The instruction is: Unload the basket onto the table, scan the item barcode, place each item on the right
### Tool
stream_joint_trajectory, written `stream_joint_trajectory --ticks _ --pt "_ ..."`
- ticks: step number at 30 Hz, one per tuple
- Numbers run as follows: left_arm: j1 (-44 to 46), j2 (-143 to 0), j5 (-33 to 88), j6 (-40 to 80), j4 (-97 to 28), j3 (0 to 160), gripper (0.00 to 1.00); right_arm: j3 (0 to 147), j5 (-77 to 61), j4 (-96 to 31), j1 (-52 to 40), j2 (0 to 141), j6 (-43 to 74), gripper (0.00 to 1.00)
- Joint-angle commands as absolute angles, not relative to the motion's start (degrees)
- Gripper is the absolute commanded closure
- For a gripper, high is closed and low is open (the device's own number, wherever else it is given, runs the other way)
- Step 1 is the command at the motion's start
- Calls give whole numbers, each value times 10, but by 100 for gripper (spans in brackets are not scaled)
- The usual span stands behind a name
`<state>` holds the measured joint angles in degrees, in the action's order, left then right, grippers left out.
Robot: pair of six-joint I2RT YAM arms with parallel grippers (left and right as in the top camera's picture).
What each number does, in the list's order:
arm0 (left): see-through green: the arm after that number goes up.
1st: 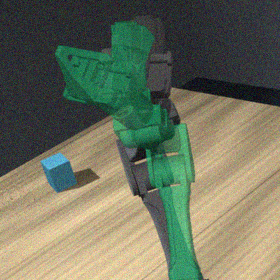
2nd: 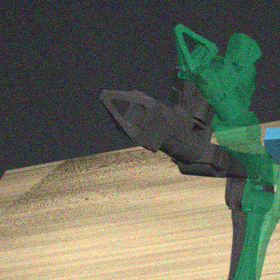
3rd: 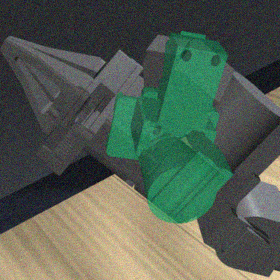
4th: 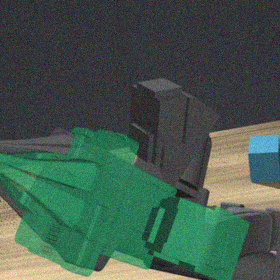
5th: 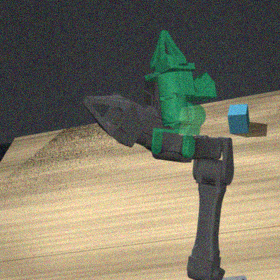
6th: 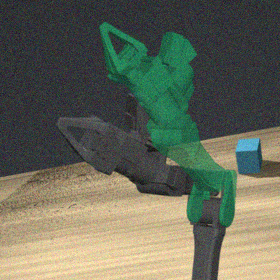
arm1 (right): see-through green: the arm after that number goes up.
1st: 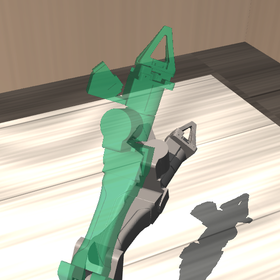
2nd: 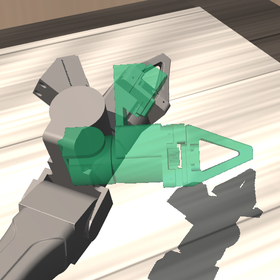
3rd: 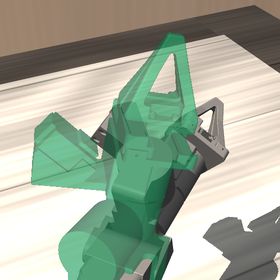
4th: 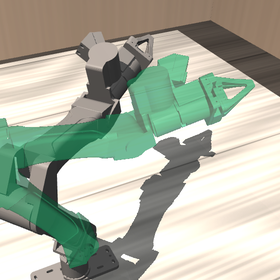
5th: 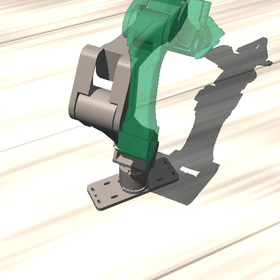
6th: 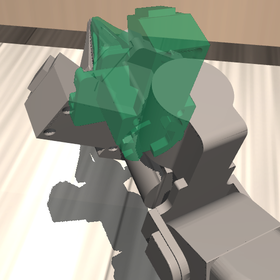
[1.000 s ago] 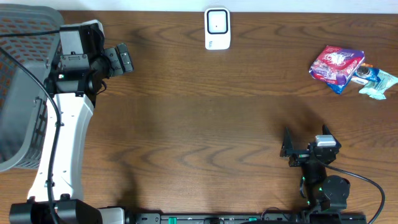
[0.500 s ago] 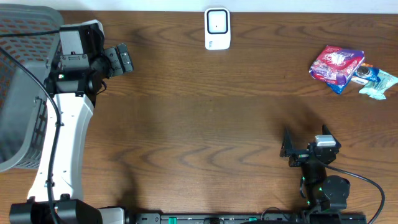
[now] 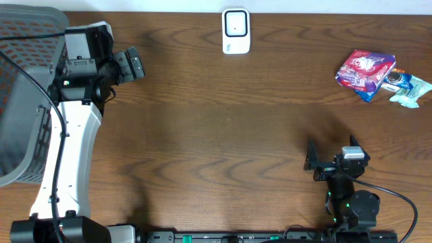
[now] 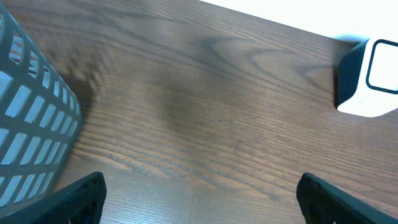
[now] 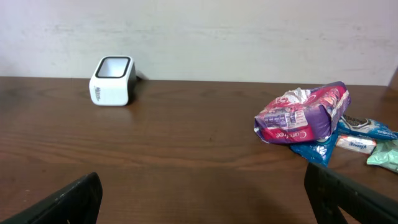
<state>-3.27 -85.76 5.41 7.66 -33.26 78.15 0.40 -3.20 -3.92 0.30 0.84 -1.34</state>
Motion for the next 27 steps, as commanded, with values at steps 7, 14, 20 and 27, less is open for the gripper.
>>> stream_joint_trajectory --ticks 7,14,20,27 --pt "-34 -862 49 75 -334 780 2 3 -35 -41 1 3 -22 1" --pt "-34 -862 49 75 -334 780 2 3 -35 -41 1 3 -22 1" --pt "-34 -862 49 75 -334 780 2 3 -35 -41 1 3 -22 1" --pt "-34 -862 48 75 -343 780 2 3 -35 -41 1 3 -22 1"
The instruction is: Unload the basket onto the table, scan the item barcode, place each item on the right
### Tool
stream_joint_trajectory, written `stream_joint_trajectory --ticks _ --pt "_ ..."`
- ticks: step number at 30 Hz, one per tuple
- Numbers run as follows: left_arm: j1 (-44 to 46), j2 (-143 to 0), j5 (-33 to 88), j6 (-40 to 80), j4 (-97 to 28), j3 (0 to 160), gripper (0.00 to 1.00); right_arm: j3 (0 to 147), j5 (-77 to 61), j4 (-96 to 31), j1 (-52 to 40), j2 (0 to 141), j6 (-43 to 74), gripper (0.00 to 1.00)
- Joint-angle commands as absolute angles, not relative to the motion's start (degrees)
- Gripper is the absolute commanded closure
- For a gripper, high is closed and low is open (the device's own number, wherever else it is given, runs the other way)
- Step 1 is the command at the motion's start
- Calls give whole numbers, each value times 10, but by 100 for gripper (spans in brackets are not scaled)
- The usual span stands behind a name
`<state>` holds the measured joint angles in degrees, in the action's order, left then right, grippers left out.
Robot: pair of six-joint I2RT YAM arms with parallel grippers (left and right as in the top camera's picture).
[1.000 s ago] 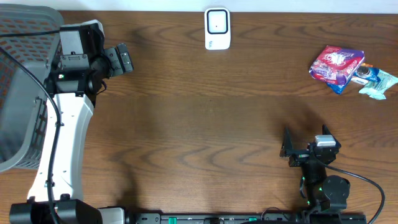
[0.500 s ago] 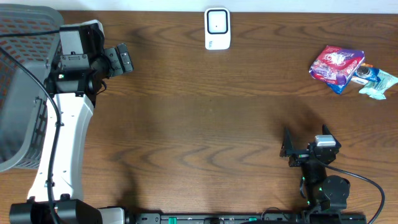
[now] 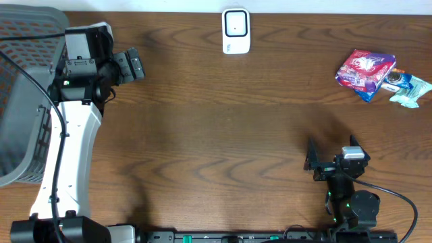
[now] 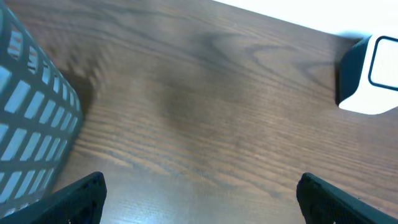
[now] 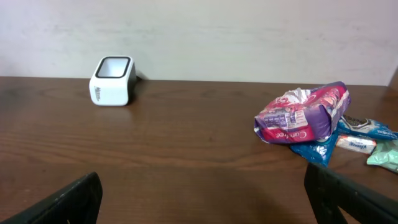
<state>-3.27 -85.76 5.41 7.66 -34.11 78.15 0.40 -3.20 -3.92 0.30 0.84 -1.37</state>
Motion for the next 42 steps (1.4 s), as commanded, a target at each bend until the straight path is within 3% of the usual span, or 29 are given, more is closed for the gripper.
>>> stream_joint_trajectory --ticks 1,13,30,42 --pt "-34 -862 48 75 -343 780 2 3 -35 -41 1 3 -22 1" --pt "-35 -801 38 9 -476 707 2 3 -35 -41 1 3 -22 1" --pt "-34 -425 51 -26 -132 255 2 3 -35 -41 1 3 -22 1" --pt "-34 -224 51 -28 -85 130 2 3 -35 -41 1 3 -22 1"
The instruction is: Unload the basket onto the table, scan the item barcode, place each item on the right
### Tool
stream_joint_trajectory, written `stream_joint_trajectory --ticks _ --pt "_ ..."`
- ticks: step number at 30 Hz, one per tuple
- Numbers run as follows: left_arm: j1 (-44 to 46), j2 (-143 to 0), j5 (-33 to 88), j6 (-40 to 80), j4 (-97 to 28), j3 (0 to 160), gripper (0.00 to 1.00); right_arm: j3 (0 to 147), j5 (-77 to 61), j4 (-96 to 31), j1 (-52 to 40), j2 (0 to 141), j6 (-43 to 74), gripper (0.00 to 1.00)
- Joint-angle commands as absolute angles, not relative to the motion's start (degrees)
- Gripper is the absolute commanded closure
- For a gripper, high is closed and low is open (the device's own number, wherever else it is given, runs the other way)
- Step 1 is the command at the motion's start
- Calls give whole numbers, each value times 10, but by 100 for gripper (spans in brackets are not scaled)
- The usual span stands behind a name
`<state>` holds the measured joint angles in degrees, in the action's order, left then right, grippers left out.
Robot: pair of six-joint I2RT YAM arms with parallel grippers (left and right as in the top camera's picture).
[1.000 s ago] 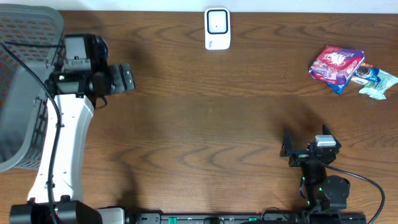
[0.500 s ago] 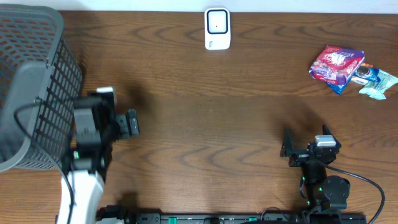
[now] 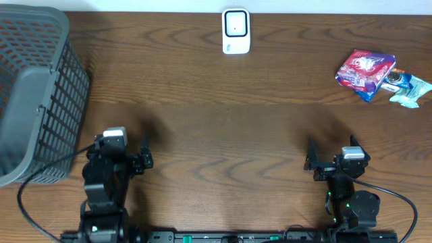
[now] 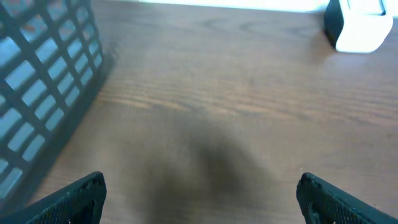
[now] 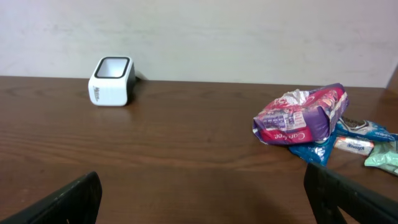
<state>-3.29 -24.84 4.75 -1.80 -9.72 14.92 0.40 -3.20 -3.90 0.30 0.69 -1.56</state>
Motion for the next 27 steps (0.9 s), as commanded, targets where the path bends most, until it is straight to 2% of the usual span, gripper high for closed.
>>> stream_joint_trajectory --ticks 1,8,12,23,27 --pt "-34 -215 51 -28 -74 121 2 3 -35 -41 1 3 -22 1" --pt "-35 -153 51 -28 40 36 2 3 -35 -41 1 3 -22 1" --pt "-35 -123 51 -28 58 6 2 3 -35 -41 1 3 -22 1" --pt "-34 -10 53 -34 -40 2 2 3 -35 -41 1 3 -22 1" --pt "-34 -1 55 -45 -37 2 2 3 -35 -41 1 3 -22 1"
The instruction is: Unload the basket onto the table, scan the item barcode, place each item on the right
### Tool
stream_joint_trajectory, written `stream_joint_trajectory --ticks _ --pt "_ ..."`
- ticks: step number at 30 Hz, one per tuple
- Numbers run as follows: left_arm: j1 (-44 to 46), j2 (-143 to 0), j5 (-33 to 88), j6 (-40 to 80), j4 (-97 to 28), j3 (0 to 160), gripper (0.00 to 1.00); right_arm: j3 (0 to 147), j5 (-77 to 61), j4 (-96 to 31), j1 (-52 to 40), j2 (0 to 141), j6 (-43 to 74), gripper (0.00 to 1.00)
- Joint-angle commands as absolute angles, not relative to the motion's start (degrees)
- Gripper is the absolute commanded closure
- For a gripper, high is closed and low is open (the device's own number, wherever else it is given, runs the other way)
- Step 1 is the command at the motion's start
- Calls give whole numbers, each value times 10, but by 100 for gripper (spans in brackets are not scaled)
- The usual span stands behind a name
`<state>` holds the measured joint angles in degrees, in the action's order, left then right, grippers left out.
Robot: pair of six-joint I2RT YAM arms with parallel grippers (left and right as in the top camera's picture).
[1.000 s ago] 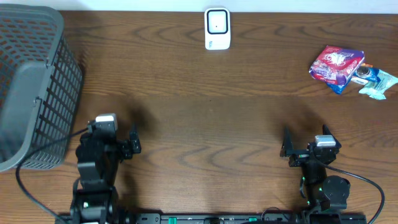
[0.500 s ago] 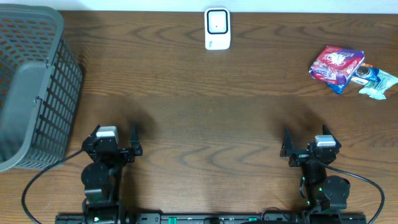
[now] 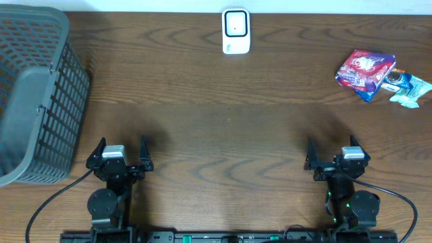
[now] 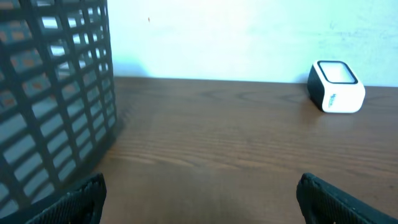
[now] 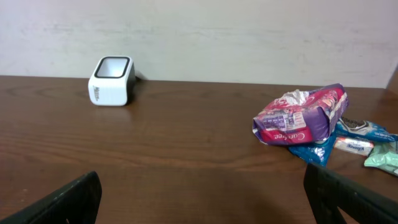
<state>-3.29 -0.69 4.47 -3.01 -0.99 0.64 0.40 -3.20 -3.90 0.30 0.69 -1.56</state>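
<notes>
The white barcode scanner (image 3: pixel 235 30) stands at the far middle edge of the table, also seen as the scanner (image 4: pixel 336 94) and the scanner (image 5: pixel 112 81). A pink and purple snack bag (image 3: pixel 365 70) lies at the far right on a blue packet (image 3: pixel 395 79), beside a teal packet (image 3: pixel 412 91); the right wrist view shows the bag (image 5: pixel 301 115). My left gripper (image 3: pixel 122 146) rests open at the near left, empty (image 4: pixel 202 199). My right gripper (image 3: pixel 331 152) rests open at the near right, empty (image 5: pixel 202 199). Both are far from the items.
A large grey mesh basket (image 3: pixel 34 88) fills the far left corner; its wall (image 4: pixel 50 93) shows in the left wrist view. A white wall runs behind the table's far edge. Brown wooden tabletop (image 3: pixel 223 121) lies between the grippers and the scanner.
The left arm has settled lower at the near left edge, and its camera now looks level across the table instead of down at the wood. The right arm and the packets are unchanged.
The left arm was stretched out to the far left beside the basket, open and empty, at the two oldest moments. Later it was back at the near left edge, and now it rests folded there. The right arm stayed at rest throughout.
</notes>
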Motion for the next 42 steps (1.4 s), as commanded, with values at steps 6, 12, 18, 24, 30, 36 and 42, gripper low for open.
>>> stream_joint_trajectory --ticks 6,12,18,24,30,36,42 --pt "-34 -1 55 -58 -37 2 2 3 -35 -41 1 3 -22 1" --pt "6 -1 55 -112 -38 2 2 3 -35 -41 1 3 -22 1" --pt "10 -1 53 -117 -38 2 2 3 -35 -41 1 3 -22 1" --pt "7 -1 6 -50 -43 2 2 3 -35 -41 1 3 -22 1" --pt "-22 -1 2 -1 -43 2 2 3 -35 -41 1 3 -22 1" --pt "-23 -1 4 -1 -43 2 2 3 -35 -41 1 3 -22 1" --pt "-23 -1 4 -1 -41 2 2 3 -35 -41 1 3 -22 1"
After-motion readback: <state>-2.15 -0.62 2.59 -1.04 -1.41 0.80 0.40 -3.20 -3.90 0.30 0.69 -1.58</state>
